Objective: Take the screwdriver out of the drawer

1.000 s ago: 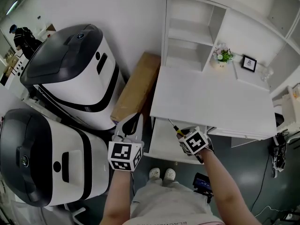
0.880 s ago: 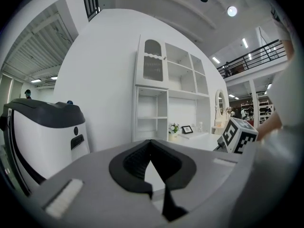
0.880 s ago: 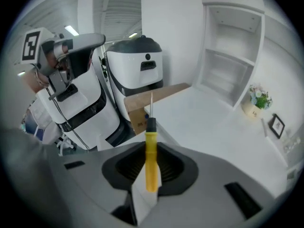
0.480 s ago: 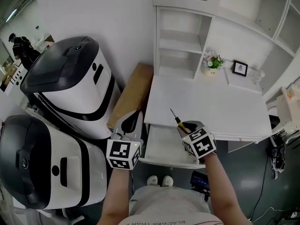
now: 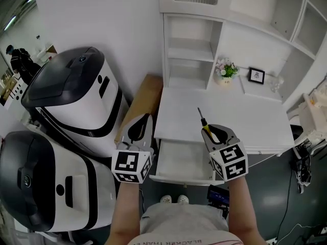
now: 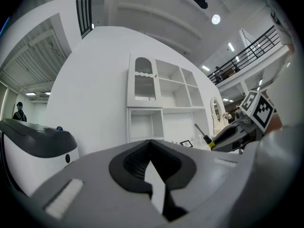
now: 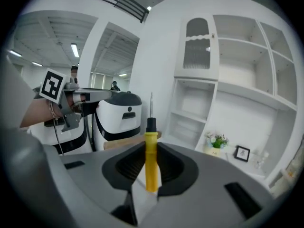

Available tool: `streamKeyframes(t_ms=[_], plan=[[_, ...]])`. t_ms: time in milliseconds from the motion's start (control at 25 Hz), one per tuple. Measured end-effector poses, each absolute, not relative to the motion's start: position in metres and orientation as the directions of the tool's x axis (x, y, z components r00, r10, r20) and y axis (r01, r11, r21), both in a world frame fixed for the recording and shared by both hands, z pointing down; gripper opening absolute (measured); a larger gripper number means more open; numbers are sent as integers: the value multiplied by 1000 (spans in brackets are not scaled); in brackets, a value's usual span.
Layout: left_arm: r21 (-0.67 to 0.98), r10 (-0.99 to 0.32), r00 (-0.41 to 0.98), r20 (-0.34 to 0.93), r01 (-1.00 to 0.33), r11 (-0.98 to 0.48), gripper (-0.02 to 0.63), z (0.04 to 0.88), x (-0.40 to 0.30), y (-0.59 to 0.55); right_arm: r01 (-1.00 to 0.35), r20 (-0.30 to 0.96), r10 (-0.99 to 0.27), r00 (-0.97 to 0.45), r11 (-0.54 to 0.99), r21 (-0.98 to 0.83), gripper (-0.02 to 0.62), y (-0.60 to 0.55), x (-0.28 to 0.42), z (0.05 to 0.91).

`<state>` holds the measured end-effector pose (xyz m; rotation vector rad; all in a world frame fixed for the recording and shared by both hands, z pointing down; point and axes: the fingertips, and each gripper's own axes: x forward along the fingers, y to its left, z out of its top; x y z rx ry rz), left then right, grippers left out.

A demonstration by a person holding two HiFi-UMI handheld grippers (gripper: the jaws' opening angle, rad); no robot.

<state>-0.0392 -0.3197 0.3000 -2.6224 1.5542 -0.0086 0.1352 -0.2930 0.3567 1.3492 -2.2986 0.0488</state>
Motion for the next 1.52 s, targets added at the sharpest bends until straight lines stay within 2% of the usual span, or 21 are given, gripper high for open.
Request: streamKeyframes(t_ms=[400, 680, 1520], plan=[[-103, -871, 474, -130, -880, -464, 9, 264, -42, -321, -896, 170, -930, -327, 363, 257, 80, -279, 172, 284], [-106, -866, 471, -171, -882, -459, 9, 248, -43, -323, -920, 61, -959, -276, 282, 271, 80, -276, 191, 251], [-116, -855, 473, -211, -881, -459, 9, 232, -42, -320, -939, 8, -972, -236, 230, 255, 80, -272, 196, 235]])
